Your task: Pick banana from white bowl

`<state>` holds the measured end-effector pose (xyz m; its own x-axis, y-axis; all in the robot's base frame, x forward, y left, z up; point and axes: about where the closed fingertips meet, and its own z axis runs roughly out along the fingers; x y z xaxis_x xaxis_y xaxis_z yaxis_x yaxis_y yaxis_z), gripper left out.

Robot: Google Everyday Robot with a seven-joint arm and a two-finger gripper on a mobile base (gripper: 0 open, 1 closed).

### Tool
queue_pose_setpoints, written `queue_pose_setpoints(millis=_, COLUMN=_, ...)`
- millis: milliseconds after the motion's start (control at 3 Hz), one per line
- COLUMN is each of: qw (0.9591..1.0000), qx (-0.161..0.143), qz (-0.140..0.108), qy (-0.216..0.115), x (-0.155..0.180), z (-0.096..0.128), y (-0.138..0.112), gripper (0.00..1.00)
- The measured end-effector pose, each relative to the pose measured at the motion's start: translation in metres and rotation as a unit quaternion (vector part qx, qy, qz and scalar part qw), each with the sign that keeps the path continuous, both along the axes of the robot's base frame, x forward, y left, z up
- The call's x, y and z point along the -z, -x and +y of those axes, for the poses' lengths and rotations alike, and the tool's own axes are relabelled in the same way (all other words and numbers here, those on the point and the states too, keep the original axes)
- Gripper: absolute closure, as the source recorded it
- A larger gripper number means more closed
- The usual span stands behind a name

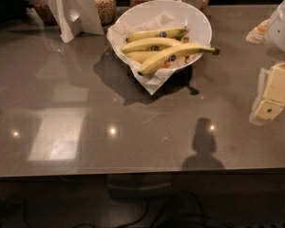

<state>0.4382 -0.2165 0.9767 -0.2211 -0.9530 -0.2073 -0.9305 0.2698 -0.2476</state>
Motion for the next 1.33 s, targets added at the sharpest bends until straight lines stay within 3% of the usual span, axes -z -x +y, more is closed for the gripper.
queue_pose_setpoints(millis=333, qw=1.0000, qx=0.000, qz=0.000, qy=0.000, x=0.000, z=0.000, y=0.000, gripper=0.00)
queue_pose_setpoints(millis=667, qw=0.9993, qx=-0.006, qz=-0.024, qy=-0.026, x=-0.003, z=0.010, y=-0.014, gripper=0.00)
queue_pose_setpoints(millis=1333, qw=0.9905, qx=-0.030, qz=-0.085, qy=-0.104, x=-0.003, z=0.039, y=-0.061, gripper=0.00)
